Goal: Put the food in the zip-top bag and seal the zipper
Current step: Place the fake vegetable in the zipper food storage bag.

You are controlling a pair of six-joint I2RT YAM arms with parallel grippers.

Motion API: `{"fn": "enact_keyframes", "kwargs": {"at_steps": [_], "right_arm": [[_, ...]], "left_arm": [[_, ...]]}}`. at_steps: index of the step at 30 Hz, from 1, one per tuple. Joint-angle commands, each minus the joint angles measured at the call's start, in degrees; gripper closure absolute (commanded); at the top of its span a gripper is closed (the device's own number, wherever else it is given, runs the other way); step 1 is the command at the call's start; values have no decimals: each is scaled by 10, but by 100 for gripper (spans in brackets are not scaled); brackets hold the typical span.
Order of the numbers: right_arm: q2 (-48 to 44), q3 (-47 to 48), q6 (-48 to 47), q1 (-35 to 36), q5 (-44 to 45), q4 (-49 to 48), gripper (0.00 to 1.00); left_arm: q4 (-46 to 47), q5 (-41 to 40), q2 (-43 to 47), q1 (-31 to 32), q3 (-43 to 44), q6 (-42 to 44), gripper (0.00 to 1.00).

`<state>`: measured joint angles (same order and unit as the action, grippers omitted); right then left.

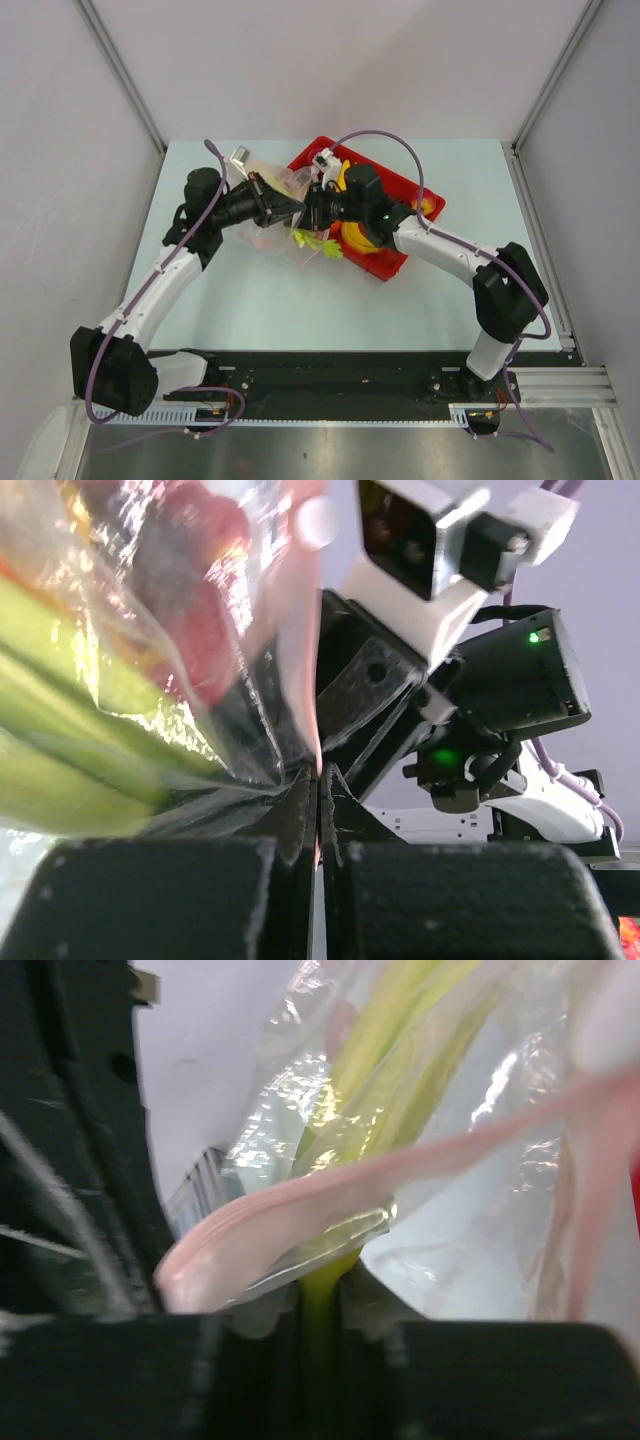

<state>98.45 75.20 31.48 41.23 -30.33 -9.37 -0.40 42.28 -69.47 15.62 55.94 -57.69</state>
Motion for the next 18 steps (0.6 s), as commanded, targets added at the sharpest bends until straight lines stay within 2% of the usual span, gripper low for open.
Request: {"fn": "enact_keyframes", "kwargs": {"at_steps": [1, 3, 5, 6, 9, 14, 18], "right_arm": [[11, 57, -43, 19, 32, 37, 67], [0, 58, -64, 19, 40, 69, 59], [-9, 55, -100, 18, 31, 99, 45], [-14, 66, -118, 18, 19, 122, 30], [-42, 98, -184, 16, -13, 176, 9], [-92, 164, -271, 2, -58, 299, 5], [-132, 179, -274, -37, -90, 344, 2]], "left_arm": [[24, 15, 10, -1, 14, -23, 100], [22, 13, 11, -11, 21, -29, 100], [25, 17, 10, -23, 23, -39, 100], [27, 19, 10, -26, 28, -40, 100], [28, 25, 11, -32, 28, -38, 99], [23, 30, 21, -38, 8, -26, 100], [12, 32, 37, -39, -7, -4, 100]]}}
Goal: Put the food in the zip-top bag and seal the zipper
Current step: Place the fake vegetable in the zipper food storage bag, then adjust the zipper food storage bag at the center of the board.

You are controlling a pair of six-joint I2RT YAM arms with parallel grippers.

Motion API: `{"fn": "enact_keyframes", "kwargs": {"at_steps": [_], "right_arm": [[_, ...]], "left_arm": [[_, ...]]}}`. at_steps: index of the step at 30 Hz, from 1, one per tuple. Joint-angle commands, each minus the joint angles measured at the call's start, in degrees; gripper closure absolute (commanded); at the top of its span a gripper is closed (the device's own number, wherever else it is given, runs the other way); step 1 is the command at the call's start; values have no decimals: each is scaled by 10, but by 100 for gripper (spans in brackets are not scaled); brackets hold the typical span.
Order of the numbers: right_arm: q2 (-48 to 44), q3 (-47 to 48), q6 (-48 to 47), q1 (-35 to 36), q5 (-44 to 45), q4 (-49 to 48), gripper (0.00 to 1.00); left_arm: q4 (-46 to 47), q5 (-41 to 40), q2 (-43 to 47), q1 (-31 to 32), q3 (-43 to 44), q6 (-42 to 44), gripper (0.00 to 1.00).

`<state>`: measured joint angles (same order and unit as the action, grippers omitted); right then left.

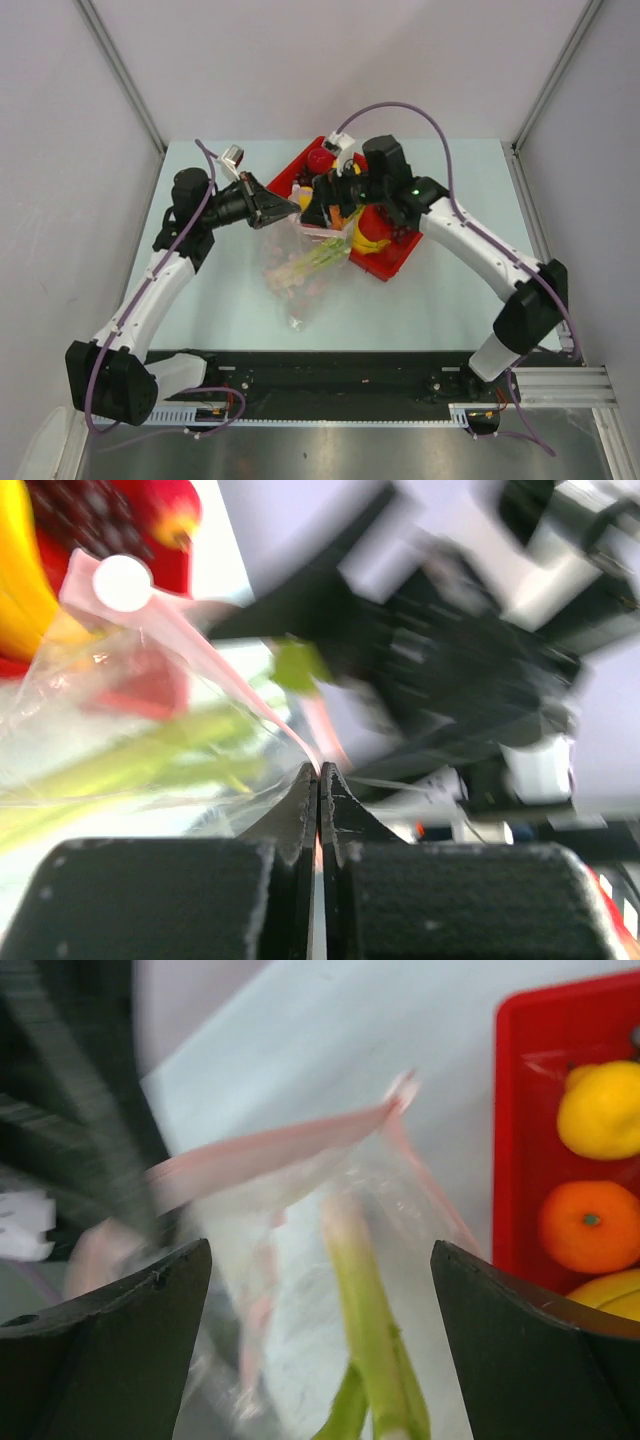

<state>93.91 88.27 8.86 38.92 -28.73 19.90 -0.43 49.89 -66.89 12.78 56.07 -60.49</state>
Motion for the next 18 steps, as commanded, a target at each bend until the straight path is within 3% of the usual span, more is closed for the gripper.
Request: {"fn": "enact_keyframes", "kwargs": {"at_steps": [1, 5, 9, 12, 16, 18], "right_arm": [[-94, 44, -47, -35, -106, 57, 2], [-110, 20, -62, -82, -58, 75, 5], [-88, 9, -87, -98, -35, 131, 17], [-79, -5, -87, -99, -44, 131, 27], [-66, -6, -76, -125, -70, 131, 31], [-72, -8, -77, -145, -108, 151, 40]], "left_arm": [[9, -44, 13, -11, -11, 29, 100], [-15, -37, 31, -11, -24, 67, 100], [-30, -34, 55, -11, -35, 104, 100], [-40, -30, 68, -11, -41, 123, 100], [-64, -36, 80, -11, -40, 143, 100], [-65, -39, 86, -11, -42, 147, 100]]}}
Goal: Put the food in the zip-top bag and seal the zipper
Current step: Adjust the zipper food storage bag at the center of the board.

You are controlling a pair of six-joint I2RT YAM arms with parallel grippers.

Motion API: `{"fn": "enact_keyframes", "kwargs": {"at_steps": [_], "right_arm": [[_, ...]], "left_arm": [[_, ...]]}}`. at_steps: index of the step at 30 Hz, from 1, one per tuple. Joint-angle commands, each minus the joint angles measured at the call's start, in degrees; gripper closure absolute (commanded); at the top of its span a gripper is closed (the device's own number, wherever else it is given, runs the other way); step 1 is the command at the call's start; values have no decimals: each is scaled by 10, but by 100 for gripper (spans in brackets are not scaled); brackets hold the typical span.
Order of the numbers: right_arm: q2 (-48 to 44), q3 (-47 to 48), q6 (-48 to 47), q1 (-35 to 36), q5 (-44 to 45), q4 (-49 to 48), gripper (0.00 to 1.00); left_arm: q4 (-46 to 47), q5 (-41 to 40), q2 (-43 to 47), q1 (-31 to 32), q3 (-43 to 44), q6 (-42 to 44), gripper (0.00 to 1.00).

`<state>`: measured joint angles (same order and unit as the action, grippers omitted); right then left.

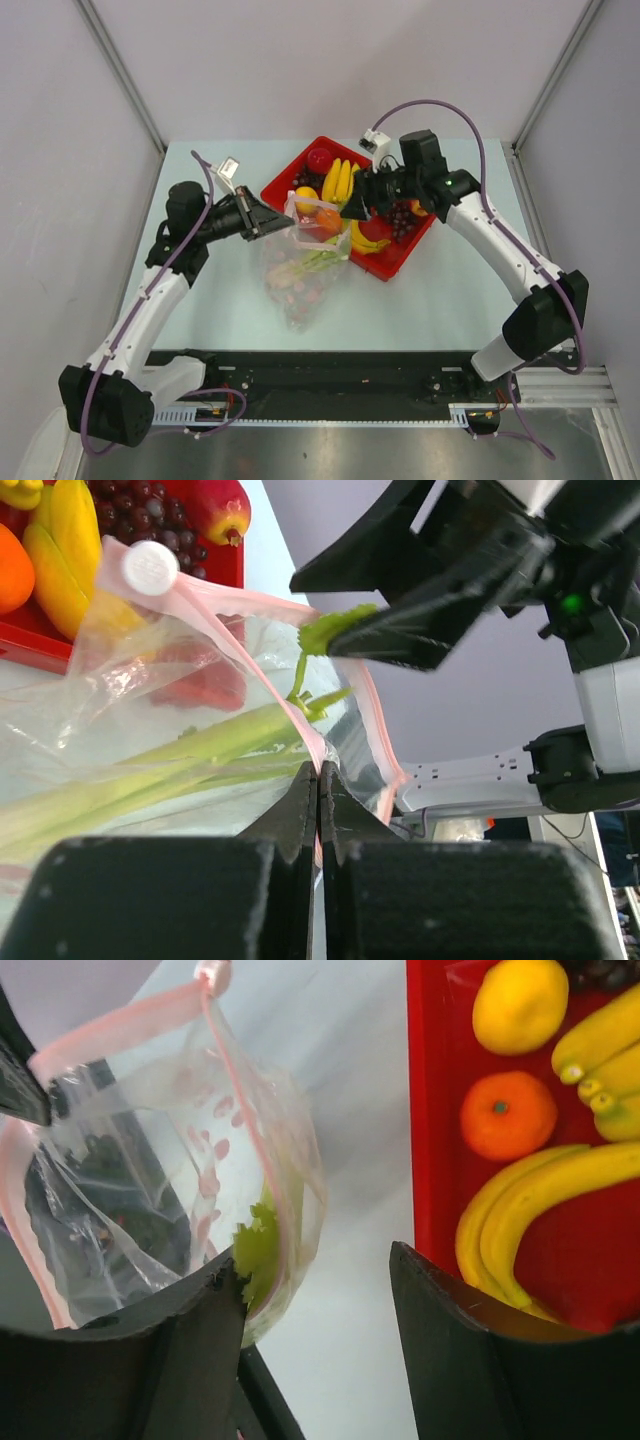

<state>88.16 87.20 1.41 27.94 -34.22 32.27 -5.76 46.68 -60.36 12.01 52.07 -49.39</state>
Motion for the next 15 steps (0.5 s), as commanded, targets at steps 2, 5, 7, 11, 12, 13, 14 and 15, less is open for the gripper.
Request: {"fn": "enact_keyframes", "kwargs": {"at_steps": [2, 5, 7, 11, 12, 13, 14, 15], "right_arm": [[-31, -16, 2, -45, -103, 30, 39], [-41, -25, 5, -36, -141, 34, 27], [-39, -18, -6, -11, -138, 68, 22], [-45, -19, -12, 23, -113, 108, 26], [-53, -26, -28, 26, -109, 116, 31], [-55, -29, -39, 30, -107, 123, 33], [-54, -29, -45, 36, -103, 132, 36], [-54, -28, -49, 37, -103, 147, 39]], "left_arm": [[-17, -8, 23, -3, -3, 42, 100], [-23, -11, 32, -3, -6, 49, 100], [-25, -13, 35, -3, -6, 53, 100], [-27, -18, 38, -3, -4, 58, 100], [-28, -18, 38, -3, -4, 59, 100], [-31, -17, 40, -3, -5, 60, 99], [-33, -17, 42, -3, -5, 63, 100], [-35, -18, 44, -3, -5, 65, 100]]}}
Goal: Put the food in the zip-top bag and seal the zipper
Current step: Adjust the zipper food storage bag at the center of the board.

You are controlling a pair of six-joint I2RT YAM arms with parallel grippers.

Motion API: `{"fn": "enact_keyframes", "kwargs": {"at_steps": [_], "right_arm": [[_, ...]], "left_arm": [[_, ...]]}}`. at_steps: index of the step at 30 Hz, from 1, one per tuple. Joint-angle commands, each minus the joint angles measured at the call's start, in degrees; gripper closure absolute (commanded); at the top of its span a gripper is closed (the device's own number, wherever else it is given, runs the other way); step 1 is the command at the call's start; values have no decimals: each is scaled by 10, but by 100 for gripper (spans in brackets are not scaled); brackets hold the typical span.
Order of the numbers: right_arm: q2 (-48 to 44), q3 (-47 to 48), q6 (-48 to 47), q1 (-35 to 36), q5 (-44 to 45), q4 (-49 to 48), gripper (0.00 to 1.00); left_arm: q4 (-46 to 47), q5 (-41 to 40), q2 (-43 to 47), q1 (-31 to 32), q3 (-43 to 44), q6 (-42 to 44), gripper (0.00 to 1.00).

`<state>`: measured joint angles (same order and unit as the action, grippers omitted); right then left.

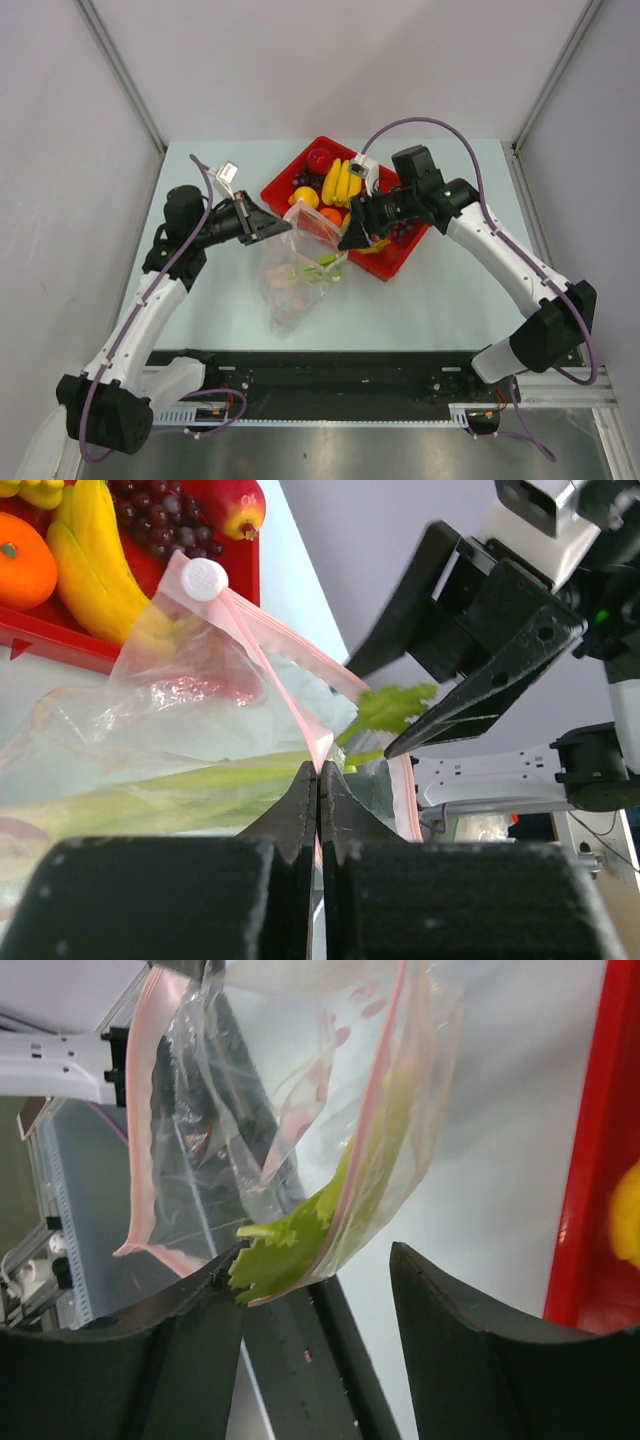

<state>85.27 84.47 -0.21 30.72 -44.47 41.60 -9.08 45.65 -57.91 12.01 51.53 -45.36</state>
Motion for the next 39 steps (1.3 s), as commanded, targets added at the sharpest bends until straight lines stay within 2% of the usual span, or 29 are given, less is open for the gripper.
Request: {"fn": "enact_keyframes", "kwargs": {"at_steps": [1, 7, 11, 15, 17, 20, 26, 31, 34, 35, 37, 39], "right_arm": [[-25, 0, -44, 9, -5, 61, 40], [-34, 9, -62, 8, -40, 111, 33], [-30, 19, -1, -43, -82, 84, 17], [7, 71, 75, -98, -105, 7, 18], [20, 80, 94, -99, -109, -31, 19], [37, 78, 86, -76, -76, -57, 27], [56, 79, -31, 4, 2, -18, 38], [67, 82, -56, 36, 45, -21, 41], [74, 90, -66, 39, 51, -10, 60], [75, 95, -64, 38, 50, -2, 74], [75, 103, -59, 38, 49, 1, 87], [75, 112, -46, 37, 38, 2, 96]], "left_arm": [[-6, -8, 20, -3, 0, 26, 100], [-9, -11, 29, -3, -3, 31, 100], [-10, -7, 37, -3, -9, 38, 100], [-16, -3, 44, -3, -15, 41, 100], [-16, -4, 44, -3, -16, 44, 100], [-16, -4, 43, -3, -16, 44, 100], [-11, -6, 41, -3, -13, 44, 100], [-9, -6, 42, -3, -20, 43, 100], [-9, -6, 42, -3, -20, 45, 100], [-10, -6, 42, -3, -20, 48, 100], [-12, -7, 43, -3, -19, 56, 100], [-17, -6, 46, -3, -20, 73, 100]]}}
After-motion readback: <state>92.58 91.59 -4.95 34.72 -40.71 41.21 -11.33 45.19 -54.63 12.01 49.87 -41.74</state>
